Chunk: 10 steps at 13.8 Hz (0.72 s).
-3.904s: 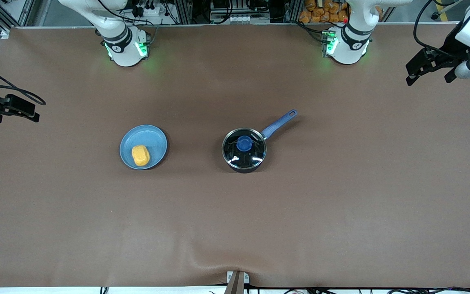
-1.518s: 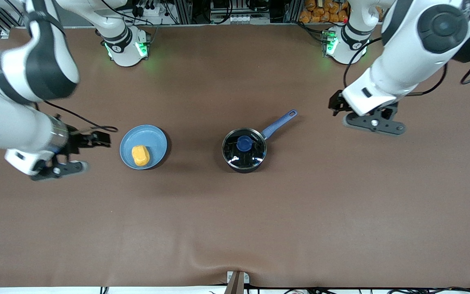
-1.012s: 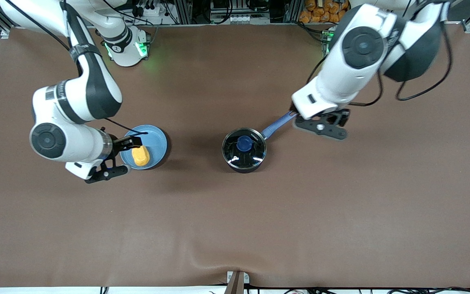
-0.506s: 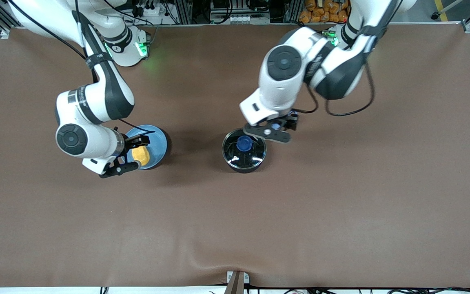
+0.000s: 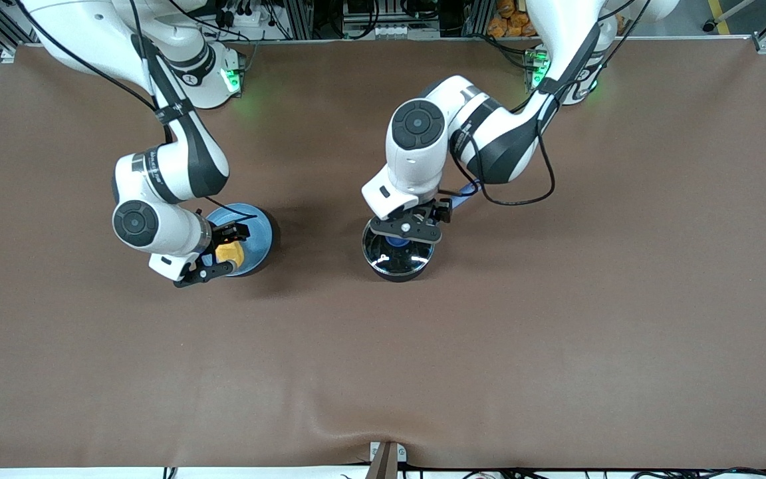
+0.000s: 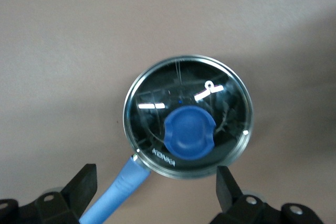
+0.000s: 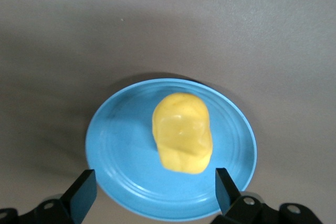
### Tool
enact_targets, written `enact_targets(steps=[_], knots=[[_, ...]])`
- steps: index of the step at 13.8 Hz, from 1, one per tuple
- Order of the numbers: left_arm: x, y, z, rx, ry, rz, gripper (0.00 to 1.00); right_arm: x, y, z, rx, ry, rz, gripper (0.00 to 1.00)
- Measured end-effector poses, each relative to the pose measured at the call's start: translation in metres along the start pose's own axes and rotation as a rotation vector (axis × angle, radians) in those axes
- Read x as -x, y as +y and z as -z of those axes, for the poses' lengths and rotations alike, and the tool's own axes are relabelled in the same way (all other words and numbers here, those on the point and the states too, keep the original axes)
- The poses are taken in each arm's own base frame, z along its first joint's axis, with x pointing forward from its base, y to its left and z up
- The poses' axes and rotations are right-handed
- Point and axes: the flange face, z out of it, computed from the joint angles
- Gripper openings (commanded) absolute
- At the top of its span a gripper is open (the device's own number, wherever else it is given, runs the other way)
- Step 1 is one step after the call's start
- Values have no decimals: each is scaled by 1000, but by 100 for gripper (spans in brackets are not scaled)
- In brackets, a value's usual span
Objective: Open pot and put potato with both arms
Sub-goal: 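Lower the left gripper onto the lid knob while the right gripper reaches the potato, then grasp the blue lid knob with the left gripper while the right gripper grasps the potato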
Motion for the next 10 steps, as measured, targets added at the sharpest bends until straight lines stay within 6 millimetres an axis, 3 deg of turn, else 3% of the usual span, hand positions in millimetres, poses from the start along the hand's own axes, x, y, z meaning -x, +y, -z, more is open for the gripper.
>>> enact_targets(steps=[5, 8, 9, 10], knots=[[1, 26, -48, 12, 18, 66, 100, -7, 9, -46, -4, 0, -10, 100], [4, 31, -58, -2, 19, 55, 100, -10, 11, -60, -6, -2, -13, 100], [4, 32, -58, -3, 19, 54, 100, -10, 11, -61, -6, -3, -13, 98], [4, 32, -58, -4, 18, 53, 100, -10, 11, -61, -6, -2, -13, 80]])
